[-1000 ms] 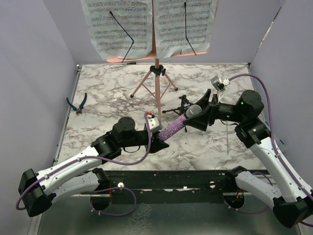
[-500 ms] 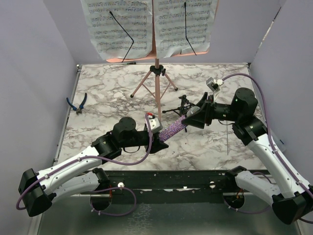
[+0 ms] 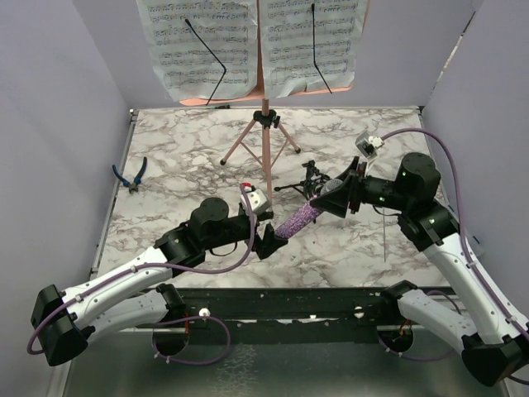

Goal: Set up the instrument practice props

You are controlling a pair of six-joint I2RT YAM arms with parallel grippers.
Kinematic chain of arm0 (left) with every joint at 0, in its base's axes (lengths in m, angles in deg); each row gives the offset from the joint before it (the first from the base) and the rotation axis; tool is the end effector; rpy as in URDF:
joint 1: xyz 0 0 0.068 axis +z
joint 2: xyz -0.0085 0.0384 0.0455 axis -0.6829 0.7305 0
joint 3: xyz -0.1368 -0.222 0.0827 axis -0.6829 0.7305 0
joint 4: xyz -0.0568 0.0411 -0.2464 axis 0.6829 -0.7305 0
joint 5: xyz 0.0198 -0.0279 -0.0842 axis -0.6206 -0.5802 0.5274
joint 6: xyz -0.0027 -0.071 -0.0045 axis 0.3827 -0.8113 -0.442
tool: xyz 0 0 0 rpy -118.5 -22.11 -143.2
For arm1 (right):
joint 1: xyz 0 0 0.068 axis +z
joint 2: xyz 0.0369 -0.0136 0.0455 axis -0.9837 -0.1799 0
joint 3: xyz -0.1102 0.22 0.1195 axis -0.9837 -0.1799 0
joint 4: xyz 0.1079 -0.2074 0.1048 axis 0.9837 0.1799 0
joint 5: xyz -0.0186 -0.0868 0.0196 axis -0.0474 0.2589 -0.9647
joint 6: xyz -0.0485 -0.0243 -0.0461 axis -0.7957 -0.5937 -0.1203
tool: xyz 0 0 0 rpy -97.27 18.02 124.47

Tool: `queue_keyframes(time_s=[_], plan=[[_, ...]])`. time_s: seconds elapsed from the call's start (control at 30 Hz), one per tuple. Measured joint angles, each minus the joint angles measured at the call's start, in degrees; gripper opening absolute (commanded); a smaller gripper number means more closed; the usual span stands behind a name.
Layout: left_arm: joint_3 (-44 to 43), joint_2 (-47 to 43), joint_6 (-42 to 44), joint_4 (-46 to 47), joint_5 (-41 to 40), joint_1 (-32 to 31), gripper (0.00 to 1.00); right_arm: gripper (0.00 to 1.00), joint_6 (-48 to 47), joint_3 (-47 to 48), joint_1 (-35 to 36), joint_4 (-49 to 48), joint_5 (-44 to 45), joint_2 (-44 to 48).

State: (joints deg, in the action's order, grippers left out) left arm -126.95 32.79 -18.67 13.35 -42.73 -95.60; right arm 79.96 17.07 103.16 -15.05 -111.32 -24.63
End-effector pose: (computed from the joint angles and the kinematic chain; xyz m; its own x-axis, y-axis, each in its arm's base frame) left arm 0.1249 -0.1894 0.2915 -0.2694 0.1462 -0.9519 0.8975 0.3966 -0.1931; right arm 0.1678 0.1208 0.3798 -0.4654 0.0652 -0.8827 -0.8317 0.3090 0.4613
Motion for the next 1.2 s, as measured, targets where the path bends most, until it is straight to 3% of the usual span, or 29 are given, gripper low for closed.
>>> queue_keyframes(time_s=[0.3,0.6,0.87,1.0,1.2], plan=[[0.0,0.0,-6.21,0.17,-9.05,0.02,0.99,0.0,-3.26,1.07,0.0,4.92,12.35,7.02],[0.0,-0.17,-12.11,1.79,-14.75,0.02,0.99,0.01,-6.73,2.29,0.0,8.74,28.98,16.41],[0.7,1.16,-16.37,5.03,-17.35,1.18,0.99,0.01,-8.55,3.67,0.0,11.13,39.6,19.21],[1.86,2.58,-18.78,5.7,-17.94,4.83,0.99,0.0,-9.07,3.67,0.0,12.48,42.4,18.93],[5.01,3.65,-23.91,7.45,-13.57,15.52,0.99,0.01,-9.92,3.67,0.0,12.59,43.91,17.88]])
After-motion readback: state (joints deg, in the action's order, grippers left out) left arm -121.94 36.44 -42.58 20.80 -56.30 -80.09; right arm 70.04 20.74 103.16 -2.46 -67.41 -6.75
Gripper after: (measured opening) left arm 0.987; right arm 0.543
